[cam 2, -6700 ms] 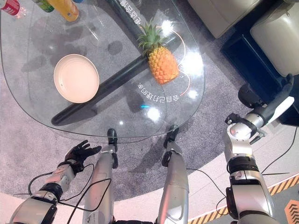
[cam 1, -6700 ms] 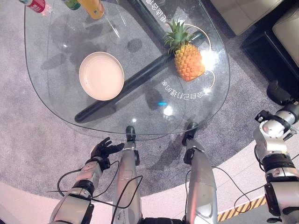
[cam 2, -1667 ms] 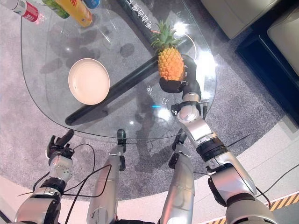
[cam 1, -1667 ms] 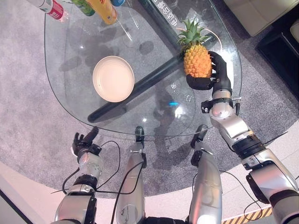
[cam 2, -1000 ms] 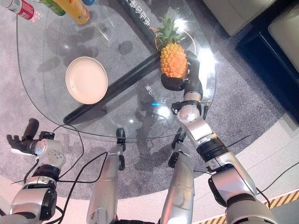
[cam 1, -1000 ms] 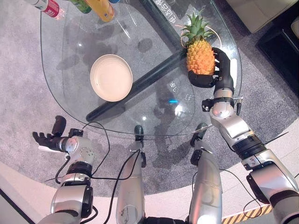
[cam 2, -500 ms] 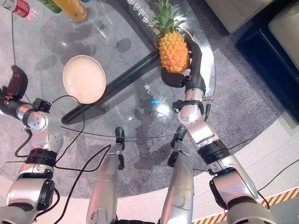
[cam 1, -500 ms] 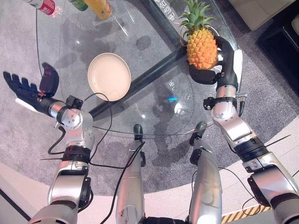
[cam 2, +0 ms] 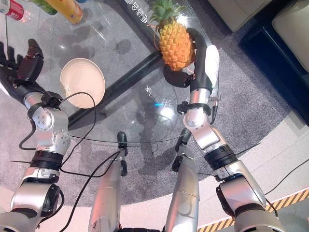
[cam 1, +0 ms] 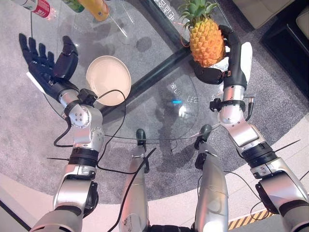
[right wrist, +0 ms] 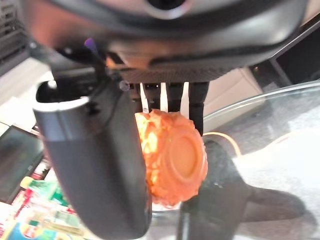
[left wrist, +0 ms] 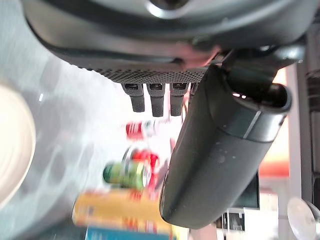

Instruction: Pick up the fruit to the plate

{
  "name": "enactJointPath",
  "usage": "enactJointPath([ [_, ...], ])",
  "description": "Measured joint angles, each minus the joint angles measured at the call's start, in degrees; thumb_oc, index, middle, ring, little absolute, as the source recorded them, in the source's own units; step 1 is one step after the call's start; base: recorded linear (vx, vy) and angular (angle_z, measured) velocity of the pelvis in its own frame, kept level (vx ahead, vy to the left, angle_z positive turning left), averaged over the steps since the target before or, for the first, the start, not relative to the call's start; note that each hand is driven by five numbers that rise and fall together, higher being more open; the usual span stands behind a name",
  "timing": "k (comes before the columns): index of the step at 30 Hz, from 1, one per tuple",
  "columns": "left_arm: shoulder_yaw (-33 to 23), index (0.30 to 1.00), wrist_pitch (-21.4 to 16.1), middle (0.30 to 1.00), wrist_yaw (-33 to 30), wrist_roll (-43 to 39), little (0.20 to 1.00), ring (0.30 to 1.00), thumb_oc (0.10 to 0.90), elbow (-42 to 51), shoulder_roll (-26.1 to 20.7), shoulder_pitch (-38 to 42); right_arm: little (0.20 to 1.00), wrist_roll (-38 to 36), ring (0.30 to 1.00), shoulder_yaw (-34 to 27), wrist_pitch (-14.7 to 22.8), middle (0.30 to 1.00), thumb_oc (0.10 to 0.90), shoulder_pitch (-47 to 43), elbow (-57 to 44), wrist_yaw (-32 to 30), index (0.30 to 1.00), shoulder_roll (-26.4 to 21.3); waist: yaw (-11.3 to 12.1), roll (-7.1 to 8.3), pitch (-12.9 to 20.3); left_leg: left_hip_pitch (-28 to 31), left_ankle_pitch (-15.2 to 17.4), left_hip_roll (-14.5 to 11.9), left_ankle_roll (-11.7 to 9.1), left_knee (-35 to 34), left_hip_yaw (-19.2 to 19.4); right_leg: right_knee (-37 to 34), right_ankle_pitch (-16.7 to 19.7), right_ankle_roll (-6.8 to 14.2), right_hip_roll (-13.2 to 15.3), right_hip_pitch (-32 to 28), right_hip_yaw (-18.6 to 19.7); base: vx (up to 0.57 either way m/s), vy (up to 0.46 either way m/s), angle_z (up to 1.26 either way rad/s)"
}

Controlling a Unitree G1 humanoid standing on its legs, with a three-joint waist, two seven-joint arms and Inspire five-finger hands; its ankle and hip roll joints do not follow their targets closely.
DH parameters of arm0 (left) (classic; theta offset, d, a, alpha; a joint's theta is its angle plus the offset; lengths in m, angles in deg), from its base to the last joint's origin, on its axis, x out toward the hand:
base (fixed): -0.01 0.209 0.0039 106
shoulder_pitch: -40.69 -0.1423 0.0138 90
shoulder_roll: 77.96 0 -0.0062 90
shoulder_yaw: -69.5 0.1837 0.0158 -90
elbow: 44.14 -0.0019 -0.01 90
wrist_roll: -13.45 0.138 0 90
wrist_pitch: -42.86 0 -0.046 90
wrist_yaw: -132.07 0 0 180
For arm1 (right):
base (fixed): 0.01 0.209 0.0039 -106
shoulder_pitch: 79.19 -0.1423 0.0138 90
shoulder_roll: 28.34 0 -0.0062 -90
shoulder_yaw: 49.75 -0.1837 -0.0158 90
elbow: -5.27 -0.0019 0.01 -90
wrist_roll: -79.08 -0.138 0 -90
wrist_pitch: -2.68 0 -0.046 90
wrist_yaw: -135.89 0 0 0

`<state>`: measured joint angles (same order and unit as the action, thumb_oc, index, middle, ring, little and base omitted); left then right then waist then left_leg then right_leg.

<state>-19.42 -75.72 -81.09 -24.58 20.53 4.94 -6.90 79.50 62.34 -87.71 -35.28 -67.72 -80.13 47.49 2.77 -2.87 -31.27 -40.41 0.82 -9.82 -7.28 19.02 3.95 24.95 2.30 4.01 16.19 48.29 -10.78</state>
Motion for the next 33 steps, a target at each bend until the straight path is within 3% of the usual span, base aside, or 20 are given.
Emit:
enactJointPath([
  [6, 3.3, 0.9, 4.4, 0.9, 6.9, -1.7, 0.9, 0.9, 0.8, 2.6, 0.2, 0.0, 0.2, 2.2, 0.3, -0.7, 3.7, 0.3, 0.1, 0.1, -2.9, 1.9, 0.3, 0.7, -0.1, 0.03, 0.0, -0.1, 0.0, 0.1, 0.0, 0.0, 0.0, 0.0, 0.0, 0.0, 0.0, 0.1, 0.0, 0.0, 0.0, 0.0],
  [18, 5.2, 0.9, 12.1, 0.9, 15.4, -11.9, 0.9, 0.9, 0.8, 6.3, 0.6, 0.1, 0.2, 4.0, 0.3, -0.5, 4.3, 0.3, 0.1, 0.1, -4.6, 6.3, 0.3, 0.6, -0.3, 0.05, 0.0, -0.7, 0.0, 0.1, 0.0, -0.1, 0.1, 0.0, 0.0, 0.0, 0.1, 1.0, 0.0, 0.0, 0.0, 0.0],
  [33, 8.8, 0.9, 16.8, 0.9, 23.2, -27.4, 0.9, 0.9, 0.8, 6.3, 2.5, 0.8, 0.2, 4.1, 0.3, 2.9, 4.7, 0.3, 0.1, -0.4, -6.5, 10.1, 0.3, 0.2, -1.5, 0.05, 0.0, -0.7, 0.0, 0.3, 0.0, -0.3, 0.2, 0.0, 0.0, 0.0, 0.4, 1.1, 0.1, 0.0, 0.0, 0.0],
])
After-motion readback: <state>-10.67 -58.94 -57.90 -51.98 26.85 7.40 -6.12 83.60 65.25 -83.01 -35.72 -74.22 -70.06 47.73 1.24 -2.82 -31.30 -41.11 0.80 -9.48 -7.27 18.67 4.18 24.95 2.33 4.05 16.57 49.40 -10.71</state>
